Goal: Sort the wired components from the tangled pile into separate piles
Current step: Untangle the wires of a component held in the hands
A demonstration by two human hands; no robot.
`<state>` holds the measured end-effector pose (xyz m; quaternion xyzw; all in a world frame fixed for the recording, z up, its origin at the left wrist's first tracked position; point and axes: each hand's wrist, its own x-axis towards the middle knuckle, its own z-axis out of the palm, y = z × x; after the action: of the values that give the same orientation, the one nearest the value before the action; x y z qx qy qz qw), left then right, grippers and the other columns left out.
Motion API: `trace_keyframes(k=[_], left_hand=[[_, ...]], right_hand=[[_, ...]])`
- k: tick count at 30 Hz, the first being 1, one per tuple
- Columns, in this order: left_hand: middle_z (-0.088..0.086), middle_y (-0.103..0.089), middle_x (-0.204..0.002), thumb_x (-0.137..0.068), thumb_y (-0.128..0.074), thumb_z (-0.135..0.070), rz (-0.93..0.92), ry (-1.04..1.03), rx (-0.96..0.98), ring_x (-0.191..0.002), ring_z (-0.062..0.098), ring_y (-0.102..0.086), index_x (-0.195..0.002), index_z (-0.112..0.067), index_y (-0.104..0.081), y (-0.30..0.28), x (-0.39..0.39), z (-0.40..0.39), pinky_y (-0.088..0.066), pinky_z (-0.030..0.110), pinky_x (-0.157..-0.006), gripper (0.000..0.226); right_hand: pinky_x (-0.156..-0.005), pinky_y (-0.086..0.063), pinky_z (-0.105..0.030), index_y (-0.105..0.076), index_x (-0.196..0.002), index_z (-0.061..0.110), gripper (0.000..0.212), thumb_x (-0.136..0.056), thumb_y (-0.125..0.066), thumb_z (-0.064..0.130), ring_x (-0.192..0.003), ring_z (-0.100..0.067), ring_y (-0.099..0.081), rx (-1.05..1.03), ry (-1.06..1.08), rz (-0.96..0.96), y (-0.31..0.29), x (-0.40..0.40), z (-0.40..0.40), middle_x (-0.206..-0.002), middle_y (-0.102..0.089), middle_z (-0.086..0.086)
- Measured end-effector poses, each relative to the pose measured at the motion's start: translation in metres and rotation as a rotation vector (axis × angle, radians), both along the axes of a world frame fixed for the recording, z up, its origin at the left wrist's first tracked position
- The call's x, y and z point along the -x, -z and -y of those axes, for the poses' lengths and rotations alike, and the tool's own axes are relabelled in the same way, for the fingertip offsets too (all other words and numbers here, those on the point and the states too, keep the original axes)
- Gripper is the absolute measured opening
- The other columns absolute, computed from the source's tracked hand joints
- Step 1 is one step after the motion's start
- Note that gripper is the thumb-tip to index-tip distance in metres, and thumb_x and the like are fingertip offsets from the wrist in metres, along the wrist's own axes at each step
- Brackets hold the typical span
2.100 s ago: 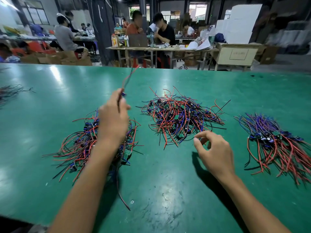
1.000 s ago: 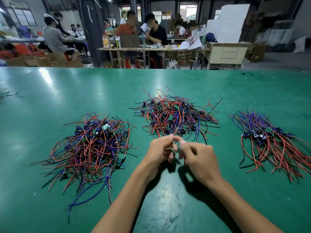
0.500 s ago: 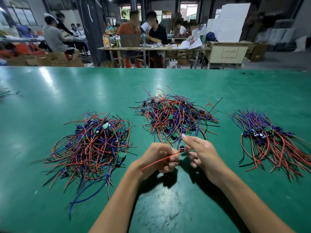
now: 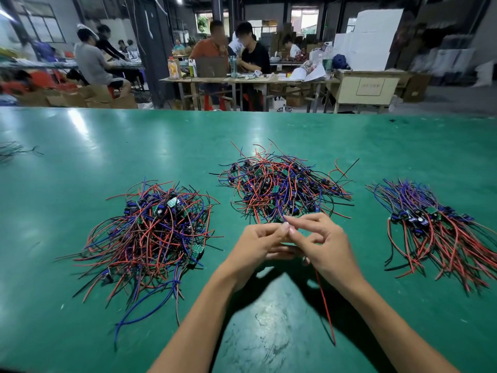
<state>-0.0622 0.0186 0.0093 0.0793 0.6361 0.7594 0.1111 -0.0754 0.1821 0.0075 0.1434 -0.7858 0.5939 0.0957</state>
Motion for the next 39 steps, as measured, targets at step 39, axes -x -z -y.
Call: trace_keyframes(k=[39], left_hand=[[0.015, -0.069, -0.077, -0.106, -0.048, -0.024, 0.135, -0.51, -0.022, -0.049, 0.016, -0.062, -0.091, -0.005, -0.063, 0.001, 0.025, -0.064, -0.054, 0.029, -0.052, 0.028]], right_hand=[[-0.064, -0.041, -0.023, -0.068, -0.082, 0.018, 0.017, -0.098, -0.065, 0.02, -0.063, 0.001, -0.051, -0.256, -0.134, 0.001, -0.005, 0.023, -0.034, -0.067, -0.062, 0.014]])
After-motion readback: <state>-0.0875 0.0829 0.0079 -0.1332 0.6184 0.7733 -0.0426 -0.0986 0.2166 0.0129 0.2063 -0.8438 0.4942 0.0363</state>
